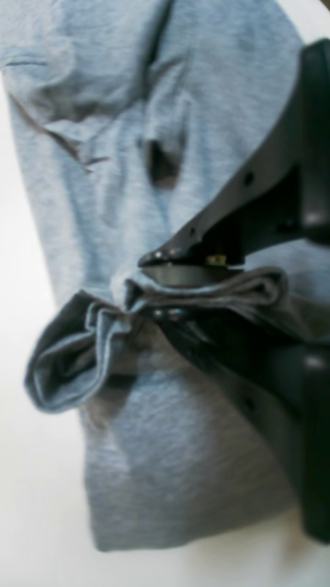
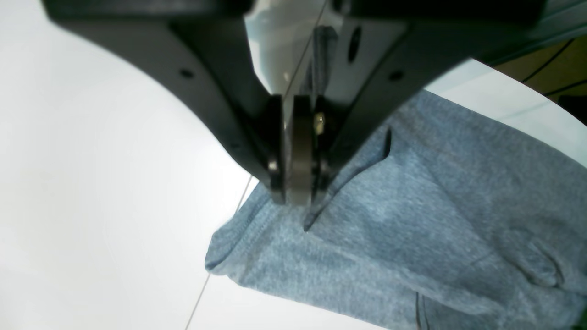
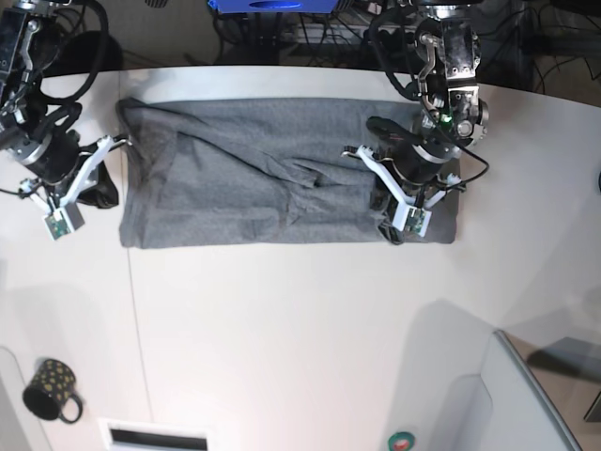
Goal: Layout the t-shirt on the table in an organized manner, then fold the t-shirt properly
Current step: 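Fold the held strip end with the left gripper toward the right gripper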
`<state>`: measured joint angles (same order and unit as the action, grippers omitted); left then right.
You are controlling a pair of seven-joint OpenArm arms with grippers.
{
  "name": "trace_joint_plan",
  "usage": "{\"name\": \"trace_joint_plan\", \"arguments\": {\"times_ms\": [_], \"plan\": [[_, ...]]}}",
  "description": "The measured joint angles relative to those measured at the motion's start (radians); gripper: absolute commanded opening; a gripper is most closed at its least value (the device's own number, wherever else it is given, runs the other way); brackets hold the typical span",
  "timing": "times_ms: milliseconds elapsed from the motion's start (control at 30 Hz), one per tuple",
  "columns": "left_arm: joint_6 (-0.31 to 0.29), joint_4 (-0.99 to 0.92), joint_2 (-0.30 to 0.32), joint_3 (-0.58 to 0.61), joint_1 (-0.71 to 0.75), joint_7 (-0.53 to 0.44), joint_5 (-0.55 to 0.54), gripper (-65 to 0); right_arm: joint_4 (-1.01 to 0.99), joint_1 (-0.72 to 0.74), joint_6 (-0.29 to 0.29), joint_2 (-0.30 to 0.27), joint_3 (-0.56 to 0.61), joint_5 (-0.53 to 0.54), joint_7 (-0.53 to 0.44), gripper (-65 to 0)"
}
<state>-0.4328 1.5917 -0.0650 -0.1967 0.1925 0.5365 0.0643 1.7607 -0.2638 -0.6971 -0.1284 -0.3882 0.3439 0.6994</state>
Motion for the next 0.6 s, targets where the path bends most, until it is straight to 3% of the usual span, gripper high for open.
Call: {"name": "trace_joint_plan", "arguments": {"times_ms": [333, 433, 600], "plan": [[0.0, -0.063, -0.039, 0.074, -0.042, -0.001, 0.047, -65.0, 0.0, 0.0, 0.0, 0.0, -0.001, -0.001, 0.0, -62.7], [0.047, -0.077, -0.041, 0.076, -0.045, -0.001, 0.04, -65.0, 0.0, 0.0, 0.0, 0.0, -0.001, 0.0, 0.0, -62.7], [0.06, -0.108, -0.043, 0.076, -0.047, -0.005, 0.04, -65.0, 0.0, 0.0, 0.0, 0.0, -0.001, 0.0, 0.0, -62.7]]}}
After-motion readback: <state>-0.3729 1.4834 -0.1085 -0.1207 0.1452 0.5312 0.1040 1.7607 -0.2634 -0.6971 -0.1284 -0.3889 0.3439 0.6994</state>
